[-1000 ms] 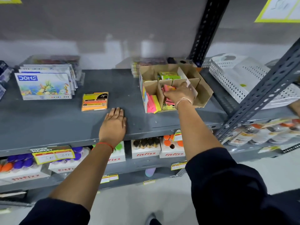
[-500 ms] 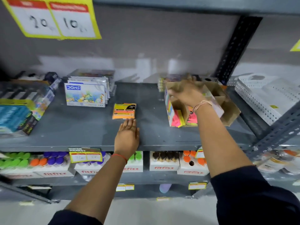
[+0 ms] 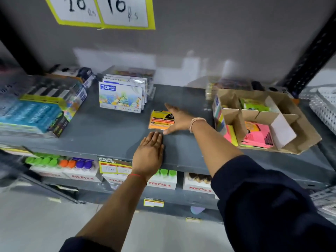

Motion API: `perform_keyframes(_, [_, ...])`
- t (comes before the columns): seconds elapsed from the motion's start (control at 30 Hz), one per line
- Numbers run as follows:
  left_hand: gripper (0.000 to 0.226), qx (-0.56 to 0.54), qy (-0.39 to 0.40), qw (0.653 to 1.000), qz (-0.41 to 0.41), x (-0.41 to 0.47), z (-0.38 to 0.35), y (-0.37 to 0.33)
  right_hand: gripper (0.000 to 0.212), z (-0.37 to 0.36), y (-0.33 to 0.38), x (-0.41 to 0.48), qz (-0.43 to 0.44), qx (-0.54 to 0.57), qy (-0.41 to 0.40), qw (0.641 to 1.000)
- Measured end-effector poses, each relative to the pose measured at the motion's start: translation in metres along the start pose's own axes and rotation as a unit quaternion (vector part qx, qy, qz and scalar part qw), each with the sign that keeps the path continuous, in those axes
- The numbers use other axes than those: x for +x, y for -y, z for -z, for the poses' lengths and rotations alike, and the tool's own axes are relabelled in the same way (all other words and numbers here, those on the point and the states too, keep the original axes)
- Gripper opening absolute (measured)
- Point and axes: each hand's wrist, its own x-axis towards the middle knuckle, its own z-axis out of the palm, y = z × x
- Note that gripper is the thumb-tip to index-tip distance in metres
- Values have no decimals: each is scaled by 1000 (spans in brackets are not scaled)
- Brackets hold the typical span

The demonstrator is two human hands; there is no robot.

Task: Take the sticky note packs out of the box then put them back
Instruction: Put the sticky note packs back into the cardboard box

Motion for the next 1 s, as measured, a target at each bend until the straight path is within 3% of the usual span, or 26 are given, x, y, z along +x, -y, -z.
perform_keyframes(0.27, [58,-3,1,1000,-11,0,1,2,105,5,5,0,-16,-46,-55,997])
perform_keyframes(0.4, [58,2,24,1000,-6,0,4,1,90,0,7,-19,-64,-64,-105,990])
perform_keyframes(0.53, [48,9,44,999,10,4,5,-5,80,0,5,-44,-94,-14,-109,989])
perform_keyframes(0.67, [51,-1,43,998,39,9,1,-28,93,19,5,-74,-104,74,-153,980])
perform_keyframes(0.77, [52,-4,53,999,-10,15,-5,-49,88,50,-1,-105,-126,150,-236,952])
perform_keyframes(0.87, [52,9,55,996,-69,22,-11,-70,76,73,-24,-138,-174,229,-338,896])
perform_keyframes(1.0, [52,10,78,995,-61,29,-18,-79,76,77,-67,-170,-287,247,-428,821])
